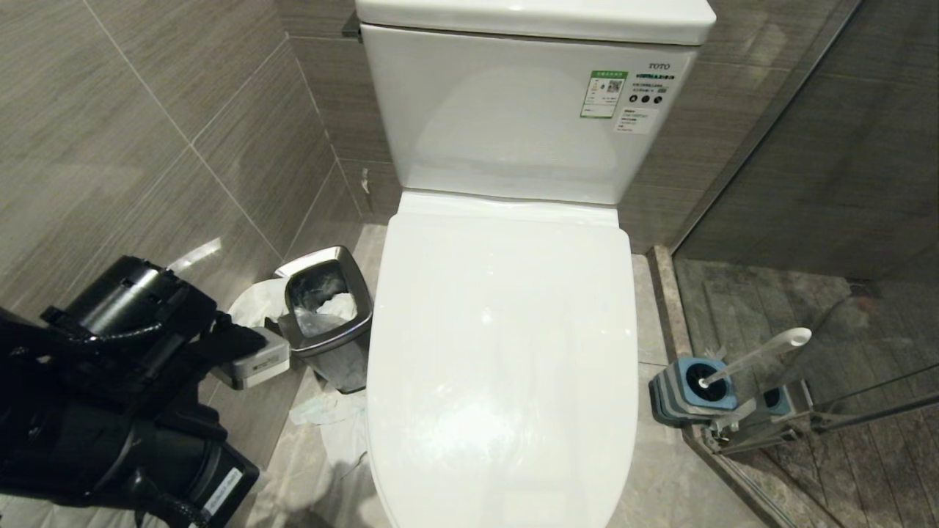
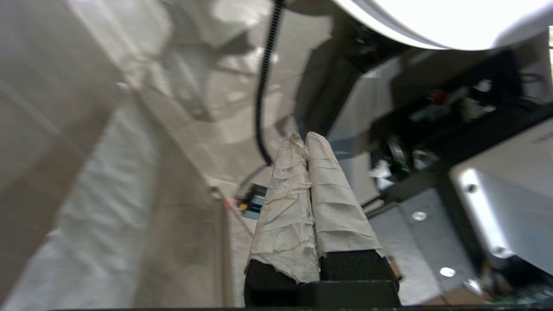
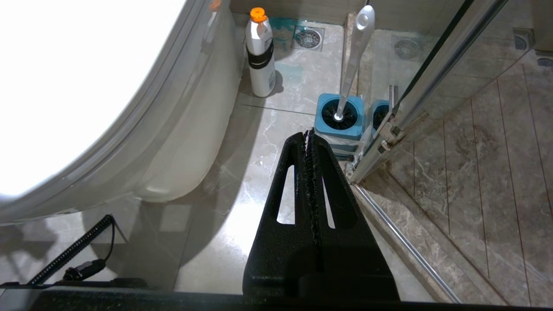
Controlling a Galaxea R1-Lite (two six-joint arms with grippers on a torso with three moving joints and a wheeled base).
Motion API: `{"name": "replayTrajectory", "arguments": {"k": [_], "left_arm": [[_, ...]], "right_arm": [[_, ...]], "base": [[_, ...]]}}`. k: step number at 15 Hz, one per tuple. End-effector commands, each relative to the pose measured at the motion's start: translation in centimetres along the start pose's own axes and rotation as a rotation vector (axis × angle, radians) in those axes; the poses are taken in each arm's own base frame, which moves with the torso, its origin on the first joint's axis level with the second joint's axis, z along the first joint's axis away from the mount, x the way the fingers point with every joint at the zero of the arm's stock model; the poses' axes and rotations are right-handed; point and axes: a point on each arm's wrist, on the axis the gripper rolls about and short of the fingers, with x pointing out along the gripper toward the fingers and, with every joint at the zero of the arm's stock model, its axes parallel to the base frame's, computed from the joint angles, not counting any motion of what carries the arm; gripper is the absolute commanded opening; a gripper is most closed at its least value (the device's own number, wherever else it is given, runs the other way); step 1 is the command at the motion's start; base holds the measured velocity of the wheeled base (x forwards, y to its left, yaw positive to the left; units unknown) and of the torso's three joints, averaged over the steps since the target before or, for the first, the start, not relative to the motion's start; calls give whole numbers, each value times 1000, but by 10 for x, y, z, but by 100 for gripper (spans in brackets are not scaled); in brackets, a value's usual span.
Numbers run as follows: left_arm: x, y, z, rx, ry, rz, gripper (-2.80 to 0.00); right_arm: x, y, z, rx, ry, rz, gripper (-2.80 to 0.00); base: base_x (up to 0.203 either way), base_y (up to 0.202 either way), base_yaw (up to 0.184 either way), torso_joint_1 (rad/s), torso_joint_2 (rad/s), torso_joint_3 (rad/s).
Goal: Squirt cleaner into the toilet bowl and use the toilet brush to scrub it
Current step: Use the left hand to lift the toilet lid slightly
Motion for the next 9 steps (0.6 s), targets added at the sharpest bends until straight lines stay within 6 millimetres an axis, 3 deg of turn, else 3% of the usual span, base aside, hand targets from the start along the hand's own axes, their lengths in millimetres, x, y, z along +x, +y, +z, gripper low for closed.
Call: {"name": "replayTrajectory", "arguments": {"k": [1,5,9], "left_arm": [[10,-2,3,-21,40,-61,-280],[20,-5,8,-127,81,-208,-280],[21,9,10,-309,90,-326,-280]], "right_arm": [[0,0,0,1,2,1,-280],[0,0,0,1,2,-1,-280],[0,0,0,1,2,1,-280]], "base": [[0,0,0,0,0,0],[0,0,0,0,0,0],[0,0,0,0,0,0]]}}
